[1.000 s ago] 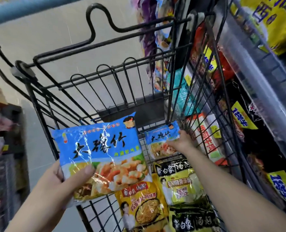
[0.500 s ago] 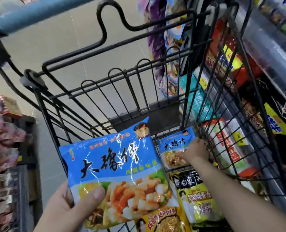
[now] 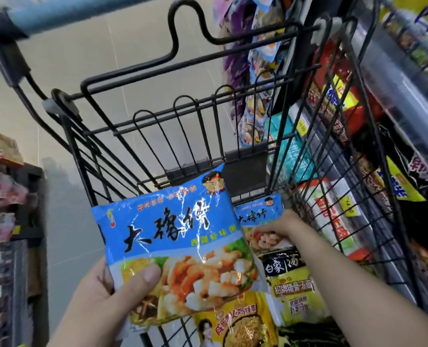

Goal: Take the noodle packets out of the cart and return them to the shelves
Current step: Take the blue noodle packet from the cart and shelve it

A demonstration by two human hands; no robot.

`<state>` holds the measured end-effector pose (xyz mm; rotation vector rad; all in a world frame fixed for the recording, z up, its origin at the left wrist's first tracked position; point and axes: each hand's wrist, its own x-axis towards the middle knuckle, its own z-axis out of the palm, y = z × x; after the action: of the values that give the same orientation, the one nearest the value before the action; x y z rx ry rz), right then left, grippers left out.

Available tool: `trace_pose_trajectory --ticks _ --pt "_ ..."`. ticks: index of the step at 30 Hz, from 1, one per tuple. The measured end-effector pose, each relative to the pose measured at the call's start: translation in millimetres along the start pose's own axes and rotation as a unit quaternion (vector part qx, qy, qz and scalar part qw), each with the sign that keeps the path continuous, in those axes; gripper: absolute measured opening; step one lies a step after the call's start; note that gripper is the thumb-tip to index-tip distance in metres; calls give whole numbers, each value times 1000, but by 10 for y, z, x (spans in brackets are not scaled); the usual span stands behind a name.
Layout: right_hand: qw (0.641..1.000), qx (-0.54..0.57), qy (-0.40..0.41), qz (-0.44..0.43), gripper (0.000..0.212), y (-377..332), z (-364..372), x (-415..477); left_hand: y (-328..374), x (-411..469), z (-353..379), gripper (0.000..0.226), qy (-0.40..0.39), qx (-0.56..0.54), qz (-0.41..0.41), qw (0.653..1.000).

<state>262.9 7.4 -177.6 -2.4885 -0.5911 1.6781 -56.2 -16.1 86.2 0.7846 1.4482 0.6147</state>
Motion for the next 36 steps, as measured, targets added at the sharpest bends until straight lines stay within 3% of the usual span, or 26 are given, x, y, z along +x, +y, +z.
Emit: trace_pose_trajectory --ticks 4,5,7,8,9,11,12,13,17,18,20,22,24,28,30,33,36 --pt "994 78 -74 14 64 -29 -172 -251 -17 -70 21 105 2 -40 6 999" --pt "990 100 -93 20 64 -39 -230 -383 4 -92 32 91 -8 -44 1 999" --pt "985 120 -124 20 99 75 -329 -447 62 -152 25 49 -17 -70 3 997" --pt "980 136 -144 13 104 136 -385 -504 77 -181 11 37 -10 -83 7 997" --pt "976 157 -154 6 93 156 -458 -656 91 -214 -12 35 -8 -80 6 997" --pt "968 182 -172 -21 52 83 -612 -1149 150 -297 -62 36 -13 -78 14 997" --pt "968 188 -163 -42 40 55 -689 -1363 203 -353 -78 36 -13 -76 18 997" --pt "965 199 -157 -65 41 32 -770 -1565 272 -417 -96 36 -18 -77 22 997" --pt "945 246 -159 -146 83 -170 -1058 -2433 662 -700 -183 39 -51 -56 56 996" --pt "940 247 -159 -173 82 -210 -1124 -2654 779 -777 -212 42 -58 -42 71 995" --pt "925 263 -152 -227 58 -291 -1268 -3158 1023 -924 -281 55 -74 -22 92 993" --pt "905 299 -133 -271 34 -315 -1387 -3622 1241 -1089 -359 46 -76 -5 114 991" --pt "885 334 -108 -307 35 -255 -1492 -4065 1417 -1248 -408 43 -88 12 141 986" --pt "855 389 -48 -339 42 29 -1627 -4755 1742 -1539 -377 103 -135 23 182 974" --pt "846 397 -26 -355 47 171 -1665 -5057 1843 -1661 -305 106 -157 17 198 967" --pt "830 416 -7 -372 33 324 -1712 -5489 1955 -1827 -223 108 -183 15 211 960" --pt "817 430 17 -385 33 490 -1783 -5820 2014 -1995 -217 109 -199 24 238 950"
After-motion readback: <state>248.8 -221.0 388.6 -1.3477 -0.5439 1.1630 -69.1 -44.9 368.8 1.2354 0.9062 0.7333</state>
